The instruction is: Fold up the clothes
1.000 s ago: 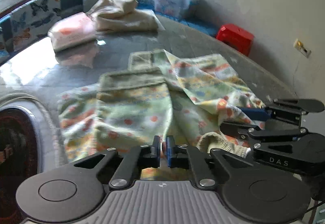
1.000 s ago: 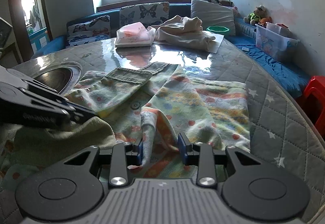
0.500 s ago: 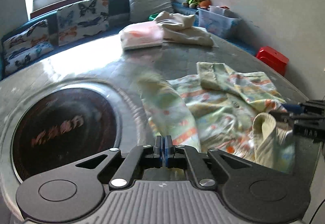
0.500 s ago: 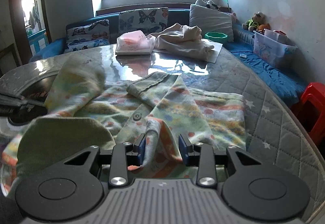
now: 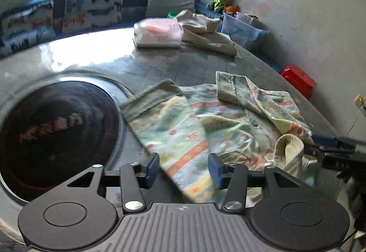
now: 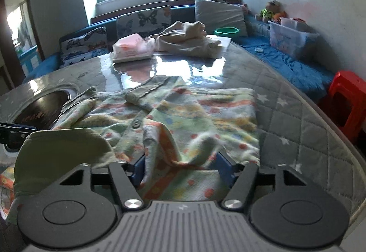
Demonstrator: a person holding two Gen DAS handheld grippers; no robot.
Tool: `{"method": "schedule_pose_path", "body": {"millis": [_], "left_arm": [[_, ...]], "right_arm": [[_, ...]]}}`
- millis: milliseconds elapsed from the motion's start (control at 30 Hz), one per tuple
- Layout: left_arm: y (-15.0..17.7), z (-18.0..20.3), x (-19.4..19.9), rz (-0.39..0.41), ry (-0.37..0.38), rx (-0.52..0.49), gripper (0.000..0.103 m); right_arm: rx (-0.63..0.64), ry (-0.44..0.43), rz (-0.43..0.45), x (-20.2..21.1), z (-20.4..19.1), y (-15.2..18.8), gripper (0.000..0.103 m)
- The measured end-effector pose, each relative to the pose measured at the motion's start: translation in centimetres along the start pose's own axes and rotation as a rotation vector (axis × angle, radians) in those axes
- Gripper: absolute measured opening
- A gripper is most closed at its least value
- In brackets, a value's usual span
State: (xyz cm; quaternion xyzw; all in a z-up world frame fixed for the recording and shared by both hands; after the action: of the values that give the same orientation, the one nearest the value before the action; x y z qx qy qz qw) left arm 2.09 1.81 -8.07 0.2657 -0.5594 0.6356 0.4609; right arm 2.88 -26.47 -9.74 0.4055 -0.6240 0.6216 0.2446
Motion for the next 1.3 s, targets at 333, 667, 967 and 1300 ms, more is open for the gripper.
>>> {"method": "schedule_pose_path", "body": {"millis": [333, 667, 967, 1300], "left_arm": [[0.7, 2.6, -2.8, -0.038, -0.139, -0.116, 0.039], [0.9, 0.3, -1.8, -0.001, -0.192, -0.081, 0.020], [2.4, -7.7, 1.1, 0.025, -0.308, 0.086, 0.018], [6.1, -14.9, 5.3, 0.056, -0.435, 0.250, 0.017]], "right_arm": [[0.022, 0.028, -0.012, -1.5, -0.3, 0.6, 0.075], [0.108, -0.012, -0.010, -3.3, -4.5, -0.4, 0.077], [0.256, -0.129, -0.010, -6.5, -13.2, -2.9, 0.077], [0.401, -0.268, -0.015, -8.7, -22.9, -4.1, 0.077]]}}
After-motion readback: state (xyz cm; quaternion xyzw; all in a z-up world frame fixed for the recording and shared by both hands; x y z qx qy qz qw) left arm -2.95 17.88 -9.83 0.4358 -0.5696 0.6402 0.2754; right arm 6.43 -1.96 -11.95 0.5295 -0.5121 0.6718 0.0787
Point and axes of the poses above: each gripper's, at about its wrist camera, not at the fingertips, and x roughly against the way its jaws point, z to its right, y to its underside, the point moved 5 cm from there along -x, roughly the way its jaws point, and after that the axes turned 13 degrees about -z, right-handed, at the moved point
